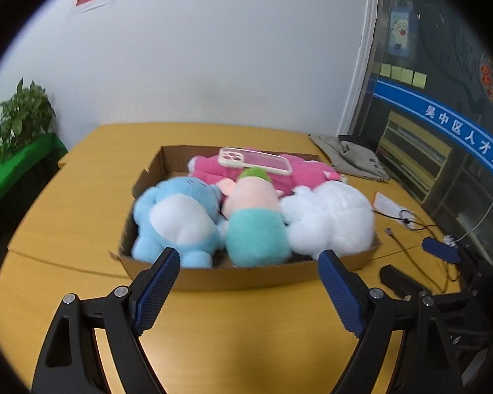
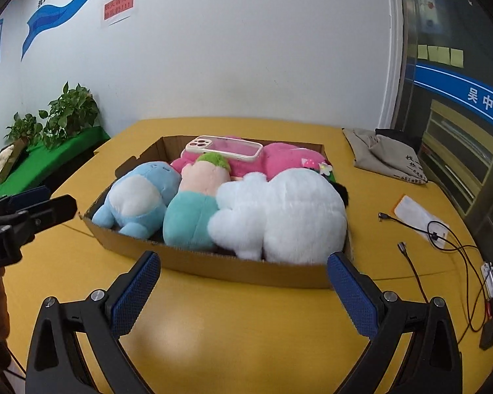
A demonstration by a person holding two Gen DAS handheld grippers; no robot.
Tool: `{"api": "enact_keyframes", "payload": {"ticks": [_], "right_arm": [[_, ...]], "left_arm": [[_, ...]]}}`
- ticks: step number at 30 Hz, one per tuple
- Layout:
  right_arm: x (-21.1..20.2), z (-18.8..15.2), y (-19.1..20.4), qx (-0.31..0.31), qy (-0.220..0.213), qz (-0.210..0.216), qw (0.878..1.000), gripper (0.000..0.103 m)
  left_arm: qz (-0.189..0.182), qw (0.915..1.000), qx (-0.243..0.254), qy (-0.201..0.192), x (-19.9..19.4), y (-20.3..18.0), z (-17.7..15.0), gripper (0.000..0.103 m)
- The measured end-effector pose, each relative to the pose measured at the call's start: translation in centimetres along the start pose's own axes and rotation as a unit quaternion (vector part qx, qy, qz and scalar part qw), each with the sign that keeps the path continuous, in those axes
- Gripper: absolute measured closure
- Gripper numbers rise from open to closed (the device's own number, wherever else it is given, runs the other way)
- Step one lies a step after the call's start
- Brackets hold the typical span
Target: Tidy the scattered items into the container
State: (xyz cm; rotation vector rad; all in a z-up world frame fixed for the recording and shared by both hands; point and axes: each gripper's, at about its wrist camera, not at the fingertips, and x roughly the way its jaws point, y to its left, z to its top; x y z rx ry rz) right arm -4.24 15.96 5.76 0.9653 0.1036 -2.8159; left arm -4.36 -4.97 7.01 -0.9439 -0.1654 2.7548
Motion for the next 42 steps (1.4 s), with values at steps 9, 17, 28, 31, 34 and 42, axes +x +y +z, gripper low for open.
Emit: {"api": "enact_keyframes", "payload": {"ticks": [9, 17, 28, 31, 34, 42], "right_arm": [[-1.3, -1.0, -0.2, -0.005, -0.008, -0.015, 1.0, 0.0], [-0.6, -1.5, -1.2, -0.001, 0.0, -0.029, 1.0, 0.0], [1.0, -2.1, -2.2, 0.018, 0.009, -0.042, 0.999, 0.0], [1.3, -2.3, -2.3, 0.02, 0.013, -0.042, 0.999, 0.0], [1.7, -2.4, -2.3, 0.019, 0.016, -0.043, 0.999, 0.0], [2.6, -2.6, -2.0, 0.018, 0.024, -0.039, 0.999, 0.0]], "left_arm": [[0.009, 0.9999, 0.008, -0.005, -0.6, -1.7, -1.2, 0.016], [0.015, 0.9998, 0.014, 0.0, 0.2, -2.1, -1.1, 0.016], [0.028, 0.9995, 0.01, 0.007, 2.2, -1.9, -1.7, 0.016], [0.031, 0.9994, 0.007, 0.015, 2.9, -1.7, -2.0, 0.016], [0.038, 0.9991, 0.009, 0.019, 3.3, -1.7, -2.1, 0.016], [0.065, 0.9976, 0.015, 0.019, 4.1, -1.9, -2.2, 0.016]]}}
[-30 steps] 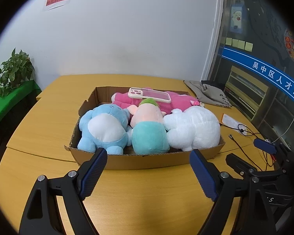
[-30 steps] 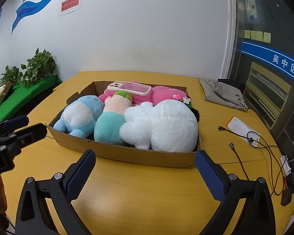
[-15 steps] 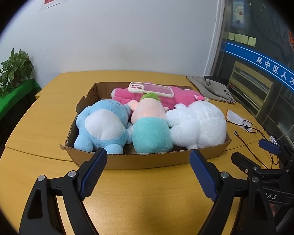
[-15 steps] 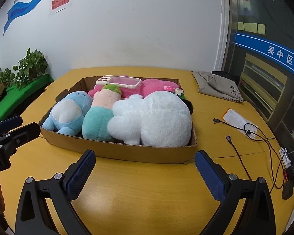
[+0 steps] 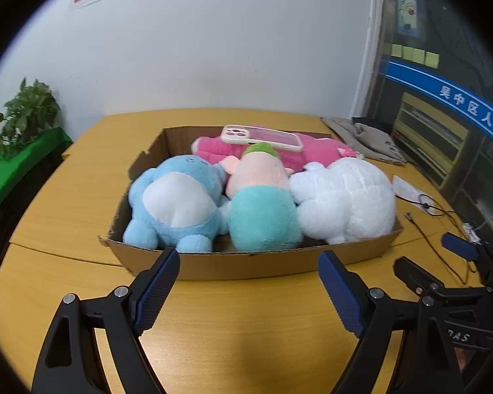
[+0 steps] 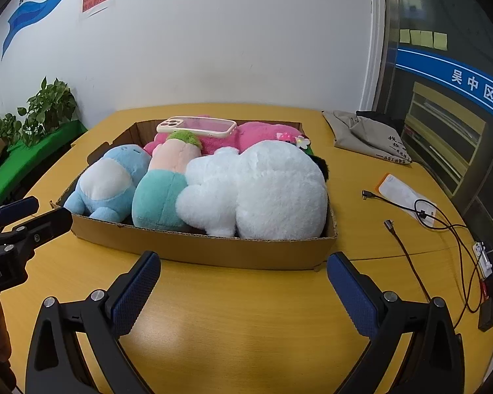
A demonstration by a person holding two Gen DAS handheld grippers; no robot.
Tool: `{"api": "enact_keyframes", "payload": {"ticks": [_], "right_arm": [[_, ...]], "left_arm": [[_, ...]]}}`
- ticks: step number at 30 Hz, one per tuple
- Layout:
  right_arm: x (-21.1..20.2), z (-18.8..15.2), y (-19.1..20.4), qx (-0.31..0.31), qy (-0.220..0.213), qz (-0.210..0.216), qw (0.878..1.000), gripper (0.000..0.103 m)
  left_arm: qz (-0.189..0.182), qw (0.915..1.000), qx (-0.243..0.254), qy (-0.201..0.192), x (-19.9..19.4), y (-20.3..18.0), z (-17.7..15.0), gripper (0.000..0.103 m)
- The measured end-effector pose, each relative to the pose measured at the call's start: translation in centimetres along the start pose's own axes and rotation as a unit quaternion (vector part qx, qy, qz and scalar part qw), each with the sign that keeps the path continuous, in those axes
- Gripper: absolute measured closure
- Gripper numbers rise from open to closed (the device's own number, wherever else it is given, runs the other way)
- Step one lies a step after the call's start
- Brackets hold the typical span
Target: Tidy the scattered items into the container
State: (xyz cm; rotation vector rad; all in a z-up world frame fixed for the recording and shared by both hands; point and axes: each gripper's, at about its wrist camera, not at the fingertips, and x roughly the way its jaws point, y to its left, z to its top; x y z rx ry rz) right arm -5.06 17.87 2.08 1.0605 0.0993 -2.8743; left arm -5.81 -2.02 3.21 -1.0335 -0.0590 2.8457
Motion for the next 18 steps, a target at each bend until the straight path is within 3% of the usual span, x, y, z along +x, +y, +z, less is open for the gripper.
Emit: {"api": "enact_keyframes", "payload": {"ticks": [3, 18], "right_arm": [[0.3, -0.1, 0.0, 0.0, 0.003, -0.001, 1.0, 0.0], [1.4, -0.8, 0.2, 0.005, 0.013, 0.0, 1.0, 0.0]], "left_arm": [[0.021, 0.9998, 0.005, 0.001, 0.4, -0.3, -0.1, 0.016], [-0.005, 0.9989, 0.009, 0.046, 2.2, -1.2, -1.4, 0.016]]}}
